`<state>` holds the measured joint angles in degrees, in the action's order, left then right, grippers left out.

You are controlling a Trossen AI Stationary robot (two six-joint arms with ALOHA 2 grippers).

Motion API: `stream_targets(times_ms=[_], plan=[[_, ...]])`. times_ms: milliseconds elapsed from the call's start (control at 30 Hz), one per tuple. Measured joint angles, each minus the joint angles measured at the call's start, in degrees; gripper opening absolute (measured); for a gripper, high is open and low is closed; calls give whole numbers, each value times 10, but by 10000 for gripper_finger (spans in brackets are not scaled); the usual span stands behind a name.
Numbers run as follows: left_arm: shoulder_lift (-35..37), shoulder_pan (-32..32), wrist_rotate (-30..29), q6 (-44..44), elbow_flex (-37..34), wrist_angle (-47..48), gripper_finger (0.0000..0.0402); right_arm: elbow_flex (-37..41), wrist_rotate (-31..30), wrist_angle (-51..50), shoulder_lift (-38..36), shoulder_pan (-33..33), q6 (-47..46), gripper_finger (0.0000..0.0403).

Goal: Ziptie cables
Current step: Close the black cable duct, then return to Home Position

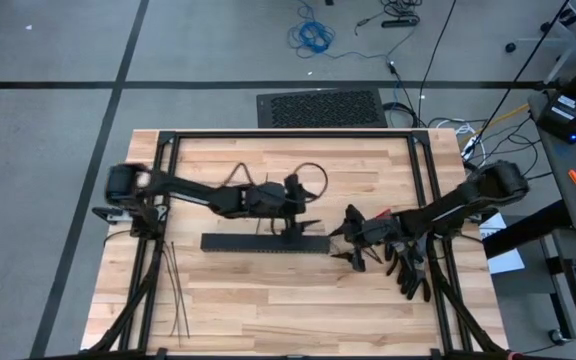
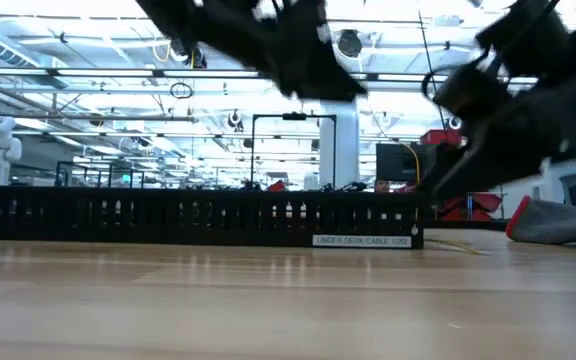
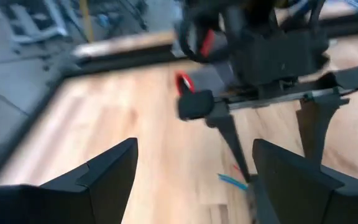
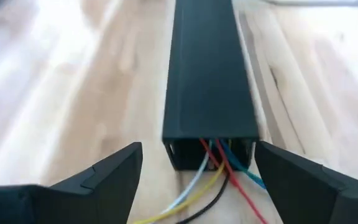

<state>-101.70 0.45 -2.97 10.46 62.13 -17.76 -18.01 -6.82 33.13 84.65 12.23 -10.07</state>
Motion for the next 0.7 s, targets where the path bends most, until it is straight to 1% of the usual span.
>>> stream_targets(times_ms=[100,233,400,467,533,600,700], plan=[[70,-11,-36,-5,0,44,313,0,0,-45,-82,13,0,306],[159,-21,-47,16,-9,94,313,-1,-1,-101,-213,18,11,306],[234,-24,-56,76,-30,157,313,-1,-8,-171,-372,17,56,306],[256,-24,-59,75,-41,196,313,-1,-19,-184,-431,14,86,306],[272,-24,-61,63,-46,228,313,-1,-43,-196,-492,12,108,306],[285,-24,-61,53,-49,268,313,-9,-87,-219,-544,13,129,306],[299,-25,-63,47,-59,313,313,-41,-162,-305,-610,13,148,306]])
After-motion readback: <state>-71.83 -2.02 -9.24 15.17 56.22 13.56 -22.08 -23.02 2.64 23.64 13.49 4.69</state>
